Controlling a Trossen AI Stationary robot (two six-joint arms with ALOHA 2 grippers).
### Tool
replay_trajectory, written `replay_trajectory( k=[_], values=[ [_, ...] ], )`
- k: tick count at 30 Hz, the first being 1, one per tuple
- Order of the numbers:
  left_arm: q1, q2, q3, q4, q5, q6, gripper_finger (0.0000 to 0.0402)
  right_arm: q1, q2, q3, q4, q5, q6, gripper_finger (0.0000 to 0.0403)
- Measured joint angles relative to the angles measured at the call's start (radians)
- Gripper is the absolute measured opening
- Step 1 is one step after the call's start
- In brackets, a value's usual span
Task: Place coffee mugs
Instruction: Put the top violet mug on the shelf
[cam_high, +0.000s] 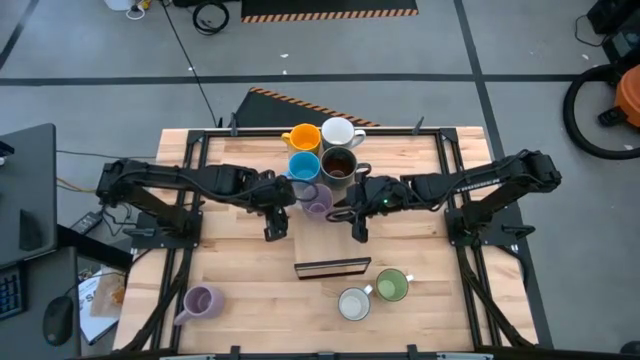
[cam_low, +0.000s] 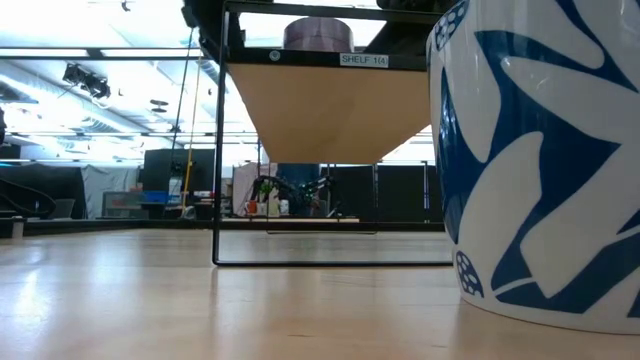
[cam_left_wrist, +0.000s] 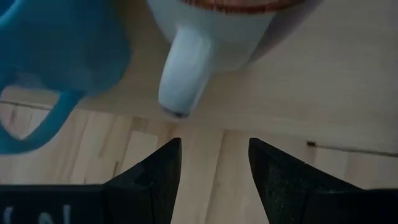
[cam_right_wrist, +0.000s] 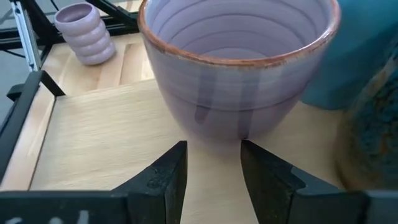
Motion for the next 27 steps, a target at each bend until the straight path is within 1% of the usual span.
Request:
replay_trajectory(
  k=[4, 6, 11, 13, 19, 21, 27],
  values=[
    [0.0, -0.008, -0.033, 0.025, -0.063, -0.025, 0.0194, 0.014, 0.0, 0.0, -0.006, 0.006, 0.05, 0.0149],
    [0.001, -0.008, -0.035, 0.03, -0.089, -0.026, 0.0194, 0.026, 0.0, 0.0, -0.007, 0.032, 0.081, 0.0145],
    [0.0, -0.008, -0.035, 0.077, -0.094, -0.007, 0.0194, 0.054, 0.0, 0.0, -0.016, 0.137, 0.084, 0.0137],
    [0.0, -0.008, -0.035, 0.095, -0.093, 0.0, 0.0194, 0.054, 0.0, 0.0, -0.023, 0.152, 0.083, 0.0137],
    [0.001, -0.008, -0.035, 0.111, -0.057, 0.001, 0.0194, 0.041, 0.0, 0.0, -0.019, 0.153, 0.08, 0.0136],
    [-0.003, -0.008, -0.035, 0.114, -0.044, 0.0, 0.0194, 0.036, -0.001, 0.0, -0.018, 0.137, 0.08, 0.0135],
    [-0.029, -0.008, -0.035, 0.144, -0.041, -0.03, 0.0194, 0.038, -0.001, 0.0, -0.017, 0.127, 0.077, 0.0135]
  ],
)
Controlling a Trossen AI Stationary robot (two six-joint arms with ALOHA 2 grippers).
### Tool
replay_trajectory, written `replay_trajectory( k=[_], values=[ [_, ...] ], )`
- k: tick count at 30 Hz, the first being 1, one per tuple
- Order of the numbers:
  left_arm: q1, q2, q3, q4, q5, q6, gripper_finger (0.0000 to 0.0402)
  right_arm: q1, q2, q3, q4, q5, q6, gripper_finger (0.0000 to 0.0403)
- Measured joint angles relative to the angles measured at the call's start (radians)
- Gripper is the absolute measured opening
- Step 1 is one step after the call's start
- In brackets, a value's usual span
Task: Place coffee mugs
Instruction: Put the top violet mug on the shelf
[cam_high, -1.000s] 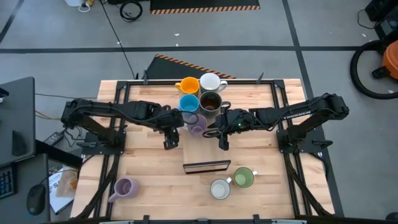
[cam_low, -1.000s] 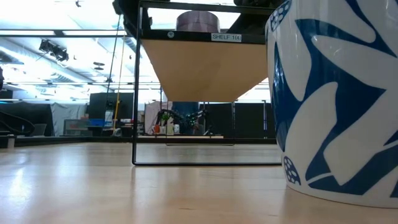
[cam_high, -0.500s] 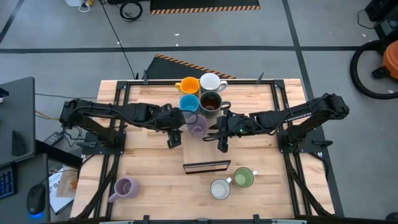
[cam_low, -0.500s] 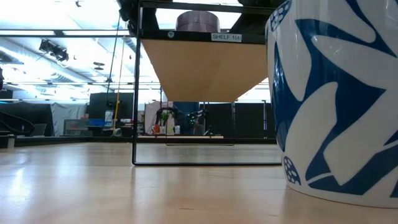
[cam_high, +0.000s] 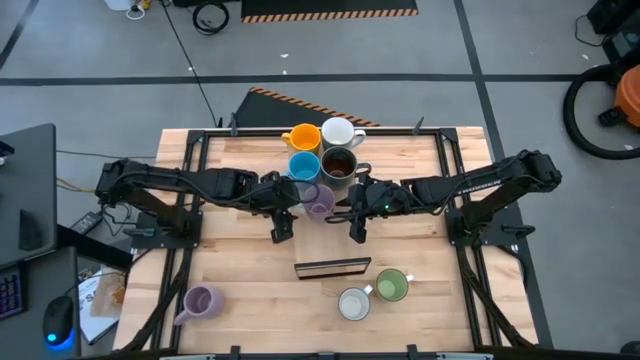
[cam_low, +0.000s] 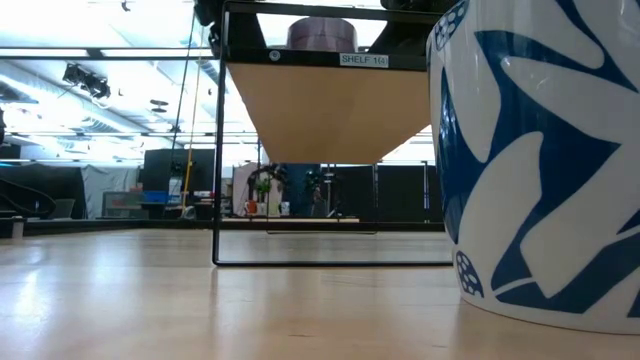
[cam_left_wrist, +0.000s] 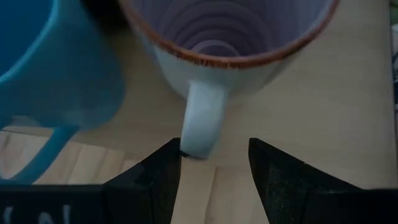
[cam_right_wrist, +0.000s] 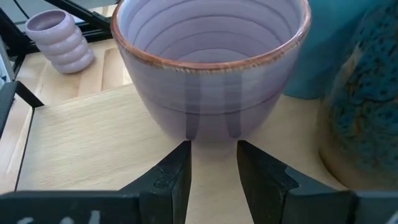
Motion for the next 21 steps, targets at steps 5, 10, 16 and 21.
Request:
replay_trajectory(
  k=[5, 10, 16, 21],
  values=[
    [-0.027, 0.0, 0.0, 0.039, 0.0, -0.001, 0.0194, 0.009, 0.0, 0.0, -0.001, -0.001, -0.017, 0.0135],
    [-0.028, 0.0, 0.0, 0.047, -0.001, -0.001, 0.0182, 0.009, 0.0, 0.0, -0.002, -0.007, -0.024, 0.0134],
    [-0.025, 0.0, 0.0, 0.045, -0.036, -0.029, 0.014, 0.009, 0.0, 0.0, -0.002, -0.022, -0.026, 0.0134],
    [-0.025, 0.0, 0.0, 0.026, -0.058, -0.042, 0.0106, 0.009, 0.0, 0.0, -0.004, -0.022, -0.026, 0.0134]
  ],
)
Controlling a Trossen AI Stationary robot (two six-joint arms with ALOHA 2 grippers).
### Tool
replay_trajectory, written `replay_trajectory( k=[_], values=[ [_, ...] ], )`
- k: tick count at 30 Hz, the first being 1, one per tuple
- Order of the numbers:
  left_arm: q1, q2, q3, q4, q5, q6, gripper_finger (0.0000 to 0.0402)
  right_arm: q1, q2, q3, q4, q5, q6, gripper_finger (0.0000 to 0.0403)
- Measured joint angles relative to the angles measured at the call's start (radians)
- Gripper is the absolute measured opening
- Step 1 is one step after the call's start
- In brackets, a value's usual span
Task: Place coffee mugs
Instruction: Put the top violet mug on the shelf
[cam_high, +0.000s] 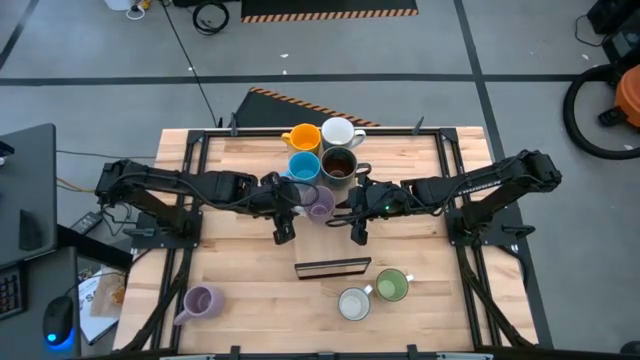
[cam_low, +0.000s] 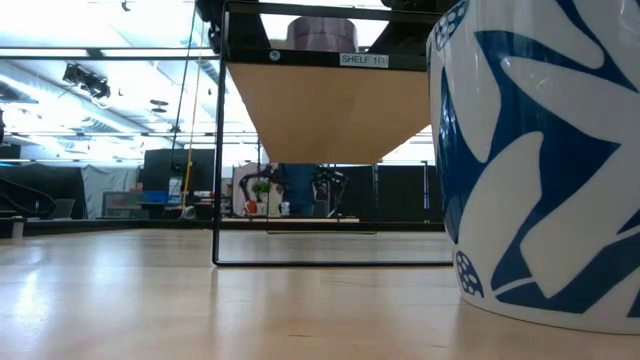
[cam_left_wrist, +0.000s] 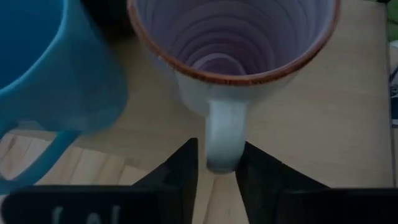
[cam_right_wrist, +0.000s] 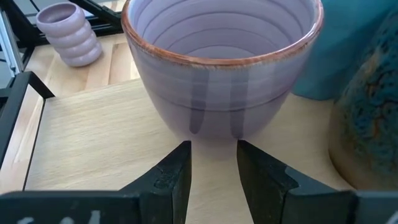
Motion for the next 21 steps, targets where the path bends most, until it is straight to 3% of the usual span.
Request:
replay_trajectory(
  k=[7, 21],
  values=[
    [0.006, 0.0, 0.0, -0.01, -0.007, 0.001, 0.007, 0.0, 0.0, 0.0, -0.009, 0.0, 0.0, 0.0134],
    [0.006, -0.016, 0.002, -0.085, -0.066, 0.047, 0.0075, 0.0, 0.0, 0.0, -0.03, 0.001, 0.0, 0.0134]
  ],
)
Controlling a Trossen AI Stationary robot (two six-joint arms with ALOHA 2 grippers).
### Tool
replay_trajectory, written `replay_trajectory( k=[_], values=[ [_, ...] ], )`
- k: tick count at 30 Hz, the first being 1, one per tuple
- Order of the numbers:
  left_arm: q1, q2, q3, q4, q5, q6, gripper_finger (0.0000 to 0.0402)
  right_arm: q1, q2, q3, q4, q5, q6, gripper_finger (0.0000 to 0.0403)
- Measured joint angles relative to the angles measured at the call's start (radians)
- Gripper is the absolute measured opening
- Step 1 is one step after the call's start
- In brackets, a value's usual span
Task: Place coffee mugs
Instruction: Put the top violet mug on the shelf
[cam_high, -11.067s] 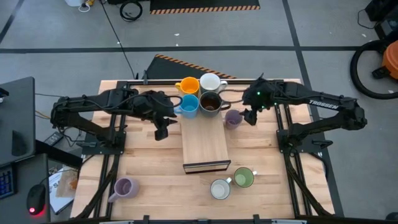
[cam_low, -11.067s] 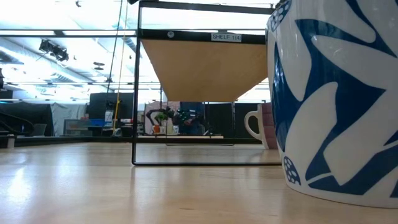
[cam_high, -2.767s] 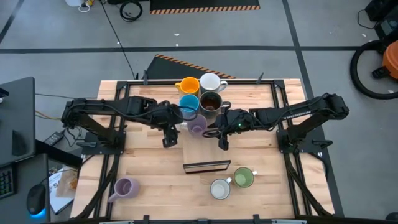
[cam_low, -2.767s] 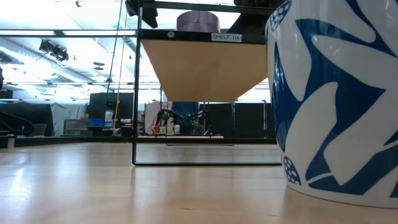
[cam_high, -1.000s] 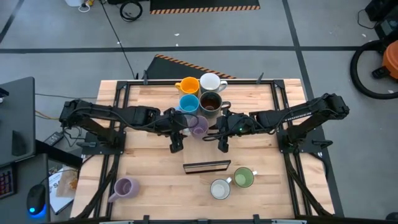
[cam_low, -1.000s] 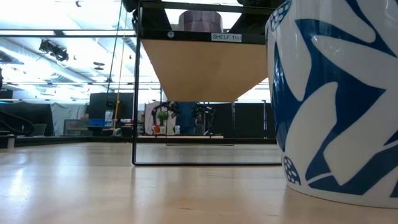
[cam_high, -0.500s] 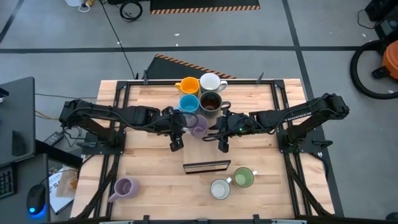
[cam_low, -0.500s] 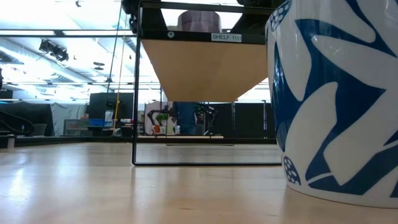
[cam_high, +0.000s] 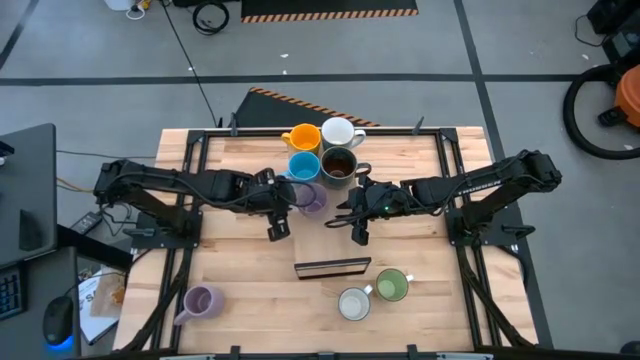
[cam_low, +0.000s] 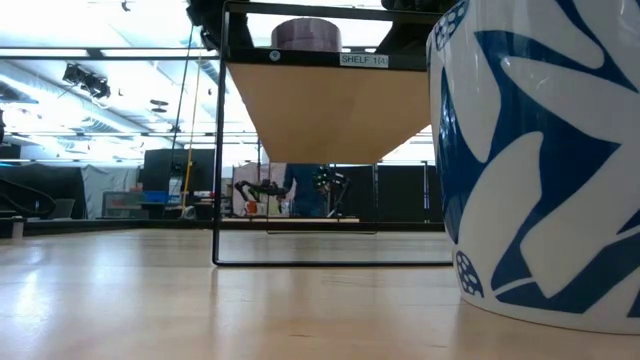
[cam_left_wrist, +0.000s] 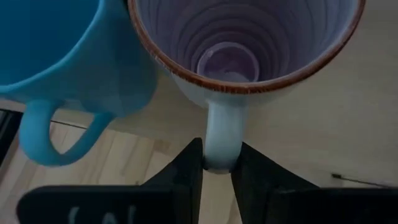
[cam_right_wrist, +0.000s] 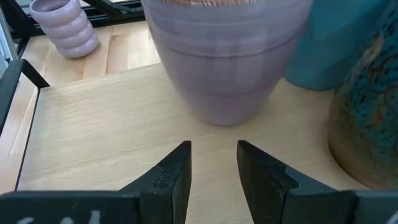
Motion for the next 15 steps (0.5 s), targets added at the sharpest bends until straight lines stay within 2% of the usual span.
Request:
replay_trajectory(
  k=[15],
  values=[
    [0.015, -0.03, 0.0, -0.059, -0.007, 0.037, 0.0078, 0.0, 0.0, 0.0, 0.009, 0.0, 0.011, 0.0134]
  ],
)
